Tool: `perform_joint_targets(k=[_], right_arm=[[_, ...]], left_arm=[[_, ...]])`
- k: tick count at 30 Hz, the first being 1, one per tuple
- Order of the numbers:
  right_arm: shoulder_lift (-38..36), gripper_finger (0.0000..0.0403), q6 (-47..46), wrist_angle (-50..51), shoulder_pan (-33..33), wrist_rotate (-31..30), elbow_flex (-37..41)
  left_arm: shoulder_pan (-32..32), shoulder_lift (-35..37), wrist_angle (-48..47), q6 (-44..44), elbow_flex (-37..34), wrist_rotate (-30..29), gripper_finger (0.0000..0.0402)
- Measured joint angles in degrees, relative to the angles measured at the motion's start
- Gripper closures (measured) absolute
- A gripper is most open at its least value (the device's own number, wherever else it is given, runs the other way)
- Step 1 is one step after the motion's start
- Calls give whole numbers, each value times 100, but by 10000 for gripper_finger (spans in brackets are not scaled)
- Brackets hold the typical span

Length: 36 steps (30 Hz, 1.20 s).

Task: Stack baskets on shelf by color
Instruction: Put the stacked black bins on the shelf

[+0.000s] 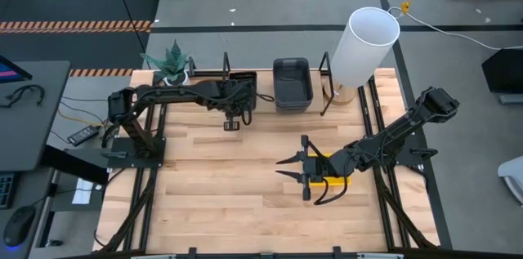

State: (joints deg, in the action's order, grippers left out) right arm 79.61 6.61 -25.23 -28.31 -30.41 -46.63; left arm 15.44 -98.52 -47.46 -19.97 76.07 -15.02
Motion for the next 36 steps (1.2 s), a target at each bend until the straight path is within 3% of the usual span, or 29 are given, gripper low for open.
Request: perform_joint_targets(k=[8,15,20,27,36], right_arm=[[0,298,60,2,-153,-89,0],[-195,298,48,254,-528,-743,0],[-319,298,69,315,-804,-1323,0],[-319,306,-98,514,-811,-1429,0],[-290,322,-404,588,-935,-1954,2]], left_arm=[[-10,0,185,26,2,-148,280],[-10,50,264,181,2,-4,250],[-10,72,1115,422,2,219,258],[79,-93,2785,471,15,320,288],[442,-878,3621,586,2,454,322]])
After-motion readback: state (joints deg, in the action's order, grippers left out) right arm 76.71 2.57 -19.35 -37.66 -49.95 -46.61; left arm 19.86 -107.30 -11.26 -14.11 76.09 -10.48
